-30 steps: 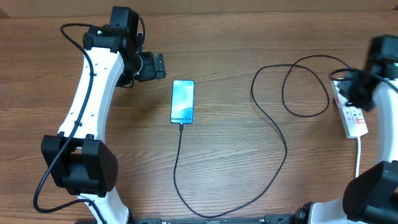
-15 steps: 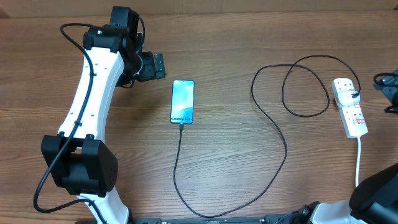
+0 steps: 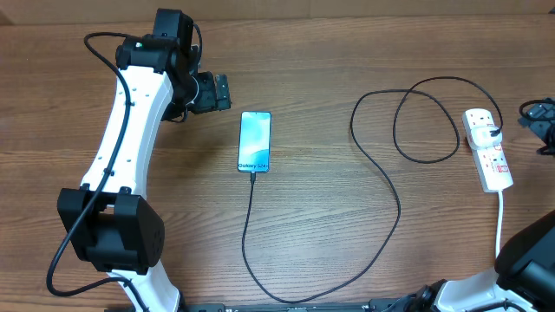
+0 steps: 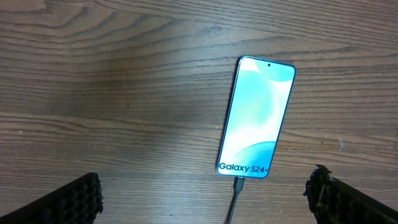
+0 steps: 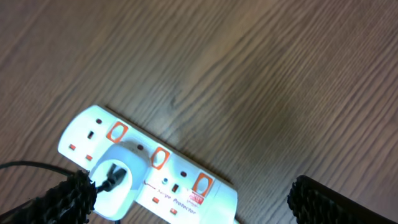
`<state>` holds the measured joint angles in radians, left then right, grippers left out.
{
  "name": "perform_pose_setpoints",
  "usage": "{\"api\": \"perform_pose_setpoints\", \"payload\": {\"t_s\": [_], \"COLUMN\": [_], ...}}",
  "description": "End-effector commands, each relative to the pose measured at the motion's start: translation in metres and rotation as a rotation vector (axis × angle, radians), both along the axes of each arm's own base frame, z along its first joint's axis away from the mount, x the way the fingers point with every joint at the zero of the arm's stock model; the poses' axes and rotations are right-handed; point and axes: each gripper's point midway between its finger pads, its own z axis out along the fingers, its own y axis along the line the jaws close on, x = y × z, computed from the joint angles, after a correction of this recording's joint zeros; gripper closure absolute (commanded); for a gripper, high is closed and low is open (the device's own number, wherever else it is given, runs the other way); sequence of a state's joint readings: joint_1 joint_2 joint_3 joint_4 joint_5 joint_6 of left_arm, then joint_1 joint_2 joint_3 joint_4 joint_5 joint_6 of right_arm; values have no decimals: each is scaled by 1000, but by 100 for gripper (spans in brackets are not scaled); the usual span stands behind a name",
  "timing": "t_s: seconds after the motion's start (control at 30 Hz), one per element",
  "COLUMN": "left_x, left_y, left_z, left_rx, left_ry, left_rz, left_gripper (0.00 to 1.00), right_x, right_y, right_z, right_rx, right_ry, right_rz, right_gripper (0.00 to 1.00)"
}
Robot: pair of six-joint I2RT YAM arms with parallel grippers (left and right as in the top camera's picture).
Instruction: Plug charger to phone and switch on socket
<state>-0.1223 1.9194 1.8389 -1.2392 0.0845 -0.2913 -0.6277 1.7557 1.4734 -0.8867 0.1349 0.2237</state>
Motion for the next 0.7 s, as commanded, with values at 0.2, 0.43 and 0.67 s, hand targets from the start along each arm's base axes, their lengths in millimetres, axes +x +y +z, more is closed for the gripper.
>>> {"api": "perform_pose_setpoints", "payload": {"t_s": [0.2, 0.43, 0.67], "left_x": [1, 0, 1], "left_y": [3, 3, 3], "left_z": [8, 8, 8], "left_rx": [7, 7, 7], "left_ry": [-22, -21, -22], "left_rz": [7, 7, 7], "left_gripper": [0, 0, 0], "right_x": [-9, -25, -9], "right_y": [-8, -18, -5], "right_z": [-29, -34, -37], "right_rx": [75, 124, 200], "right_ry": [29, 5, -42], "right_rz": [-176, -323, -234], "right_gripper": [0, 0, 0]}}
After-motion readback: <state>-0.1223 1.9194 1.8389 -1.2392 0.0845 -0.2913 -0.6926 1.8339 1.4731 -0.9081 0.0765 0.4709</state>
